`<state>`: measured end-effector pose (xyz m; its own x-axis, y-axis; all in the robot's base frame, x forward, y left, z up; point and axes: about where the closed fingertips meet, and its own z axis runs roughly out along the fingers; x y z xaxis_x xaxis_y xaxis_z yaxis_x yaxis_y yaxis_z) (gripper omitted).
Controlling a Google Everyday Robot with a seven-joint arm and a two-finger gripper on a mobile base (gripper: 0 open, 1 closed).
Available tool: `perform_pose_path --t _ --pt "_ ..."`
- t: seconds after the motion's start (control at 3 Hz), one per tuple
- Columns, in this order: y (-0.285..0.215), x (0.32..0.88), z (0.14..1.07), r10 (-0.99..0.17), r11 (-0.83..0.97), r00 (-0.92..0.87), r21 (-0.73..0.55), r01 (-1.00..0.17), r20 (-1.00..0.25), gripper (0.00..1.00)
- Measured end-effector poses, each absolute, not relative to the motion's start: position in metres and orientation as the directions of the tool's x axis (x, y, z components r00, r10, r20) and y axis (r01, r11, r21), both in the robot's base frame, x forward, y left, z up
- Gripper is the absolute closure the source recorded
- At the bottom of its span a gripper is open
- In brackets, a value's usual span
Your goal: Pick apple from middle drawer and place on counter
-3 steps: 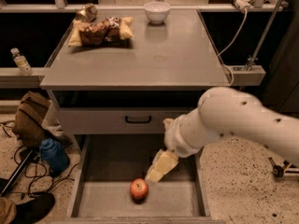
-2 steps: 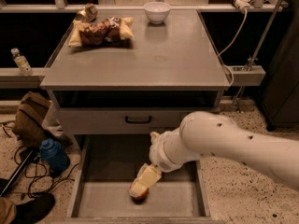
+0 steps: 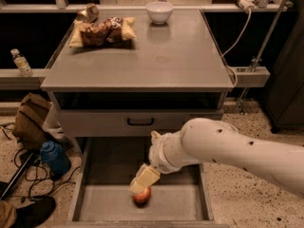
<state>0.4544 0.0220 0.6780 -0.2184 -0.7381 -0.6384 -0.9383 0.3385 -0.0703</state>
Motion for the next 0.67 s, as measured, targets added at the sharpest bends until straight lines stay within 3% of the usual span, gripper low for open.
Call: perform_pose_path --t 0.67 --pt "0.084 0.422 0.585 -0.685 0.320 -0.264 0.045 -0.946 -0.678 0.00"
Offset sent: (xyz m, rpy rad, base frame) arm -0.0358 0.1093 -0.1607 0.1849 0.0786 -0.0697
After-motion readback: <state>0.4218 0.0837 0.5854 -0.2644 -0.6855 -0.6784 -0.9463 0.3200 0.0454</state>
